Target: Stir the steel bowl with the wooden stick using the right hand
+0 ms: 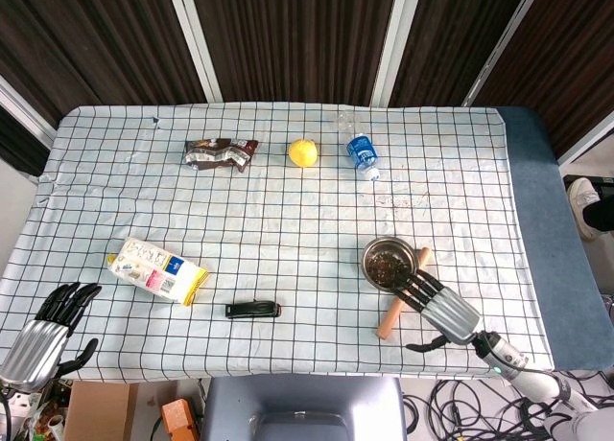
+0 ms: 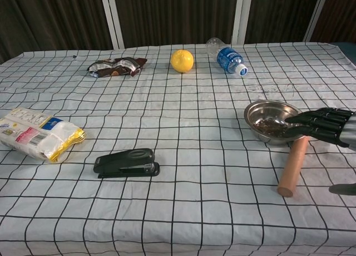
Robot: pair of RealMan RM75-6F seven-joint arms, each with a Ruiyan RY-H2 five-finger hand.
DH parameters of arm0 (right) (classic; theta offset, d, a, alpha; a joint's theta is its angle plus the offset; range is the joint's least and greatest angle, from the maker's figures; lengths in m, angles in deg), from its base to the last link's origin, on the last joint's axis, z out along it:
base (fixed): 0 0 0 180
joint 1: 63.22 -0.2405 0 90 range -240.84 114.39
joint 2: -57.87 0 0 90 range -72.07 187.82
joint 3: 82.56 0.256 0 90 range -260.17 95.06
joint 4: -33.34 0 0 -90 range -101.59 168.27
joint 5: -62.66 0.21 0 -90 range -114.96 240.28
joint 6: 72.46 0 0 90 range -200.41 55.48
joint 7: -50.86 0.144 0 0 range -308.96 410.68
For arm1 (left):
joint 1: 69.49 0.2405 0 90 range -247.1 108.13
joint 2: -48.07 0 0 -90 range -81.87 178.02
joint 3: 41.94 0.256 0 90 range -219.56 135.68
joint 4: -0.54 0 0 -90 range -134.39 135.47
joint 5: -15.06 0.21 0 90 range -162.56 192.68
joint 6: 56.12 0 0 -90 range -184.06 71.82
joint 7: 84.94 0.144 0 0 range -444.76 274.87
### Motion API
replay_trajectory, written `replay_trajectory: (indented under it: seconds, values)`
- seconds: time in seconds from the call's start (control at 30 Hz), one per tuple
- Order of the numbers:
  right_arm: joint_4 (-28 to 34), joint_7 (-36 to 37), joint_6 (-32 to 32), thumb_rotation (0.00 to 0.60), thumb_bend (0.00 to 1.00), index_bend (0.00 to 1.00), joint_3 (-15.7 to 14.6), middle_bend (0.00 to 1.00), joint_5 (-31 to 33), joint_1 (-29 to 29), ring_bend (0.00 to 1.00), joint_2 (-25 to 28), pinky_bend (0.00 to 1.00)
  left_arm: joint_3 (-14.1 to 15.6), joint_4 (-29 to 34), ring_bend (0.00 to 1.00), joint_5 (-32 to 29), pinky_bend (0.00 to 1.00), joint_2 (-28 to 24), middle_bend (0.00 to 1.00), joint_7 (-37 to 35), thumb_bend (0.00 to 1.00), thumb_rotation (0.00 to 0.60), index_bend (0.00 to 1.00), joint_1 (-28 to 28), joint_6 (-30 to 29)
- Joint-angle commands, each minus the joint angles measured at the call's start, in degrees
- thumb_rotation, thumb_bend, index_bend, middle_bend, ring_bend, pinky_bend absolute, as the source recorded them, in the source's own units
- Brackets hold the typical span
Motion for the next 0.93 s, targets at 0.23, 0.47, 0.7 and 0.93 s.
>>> replay_trajectory:
  seconds: [0.23,0.47,0.7,0.93]
  values:
    - [14.9,-4.6,12.8,0.144,0.02,0.00,5.0,0.00,1.8,2.8,0.00,8.7,0.11,-0.2,-0.2,0.00,0.3,0.08,0.1,0.08,0.5,0.39,0.600,0.00,0.6,-1.7]
    - [47.8,-25.2,10.6,0.296,0.14,0.00,5.7,0.00,14.7,12.5,0.00,24.6,0.11,-0.7,-0.4,0.00,0.5,0.08,0.6,0.07,2.1,0.39,0.600,0.00,1.6,-3.9]
    - [57.4,-29.0,4.9,0.343,0.16,0.00,6.8,0.00,26.6,16.6,0.00,29.9,0.01,-0.4,0.5,0.00,0.6,0.08,0.5,0.07,3.9,0.39,0.600,0.00,2.0,-3.8]
    - [57.5,-26.4,0.6,0.343,0.18,0.00,8.9,0.00,28.2,16.1,0.00,31.3,0.00,-0.7,0.5,0.00,0.3,0.08,0.6,0.07,4.5,0.39,0.600,0.00,2.4,-4.2]
